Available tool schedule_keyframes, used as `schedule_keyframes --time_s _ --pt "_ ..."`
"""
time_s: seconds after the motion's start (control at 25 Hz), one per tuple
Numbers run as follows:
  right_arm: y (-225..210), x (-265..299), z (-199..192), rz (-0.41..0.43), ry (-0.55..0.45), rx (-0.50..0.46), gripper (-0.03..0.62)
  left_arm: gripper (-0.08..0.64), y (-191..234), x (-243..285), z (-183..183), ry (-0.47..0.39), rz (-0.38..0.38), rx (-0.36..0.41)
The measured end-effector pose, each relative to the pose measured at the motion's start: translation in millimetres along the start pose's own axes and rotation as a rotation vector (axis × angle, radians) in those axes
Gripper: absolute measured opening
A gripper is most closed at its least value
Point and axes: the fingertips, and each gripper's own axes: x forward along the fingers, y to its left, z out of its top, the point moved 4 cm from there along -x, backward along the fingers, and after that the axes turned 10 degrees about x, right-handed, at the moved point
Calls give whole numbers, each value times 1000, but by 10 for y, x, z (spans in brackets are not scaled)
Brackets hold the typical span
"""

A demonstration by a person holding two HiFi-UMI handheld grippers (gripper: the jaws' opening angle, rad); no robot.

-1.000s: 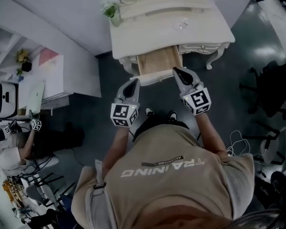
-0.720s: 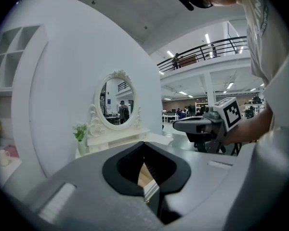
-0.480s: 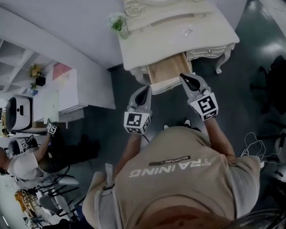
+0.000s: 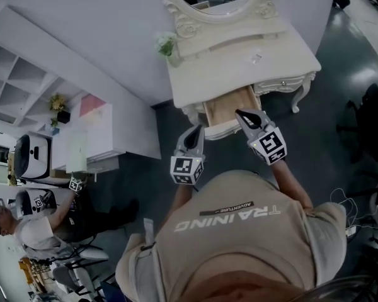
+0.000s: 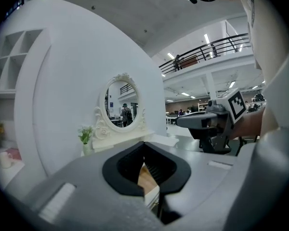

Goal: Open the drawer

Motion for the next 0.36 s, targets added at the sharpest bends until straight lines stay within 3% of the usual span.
schedule_keyframes --time_s 0.36 --pt "-192 334 110 13 13 -23 3 -2 262 317 173 -30 6 -26"
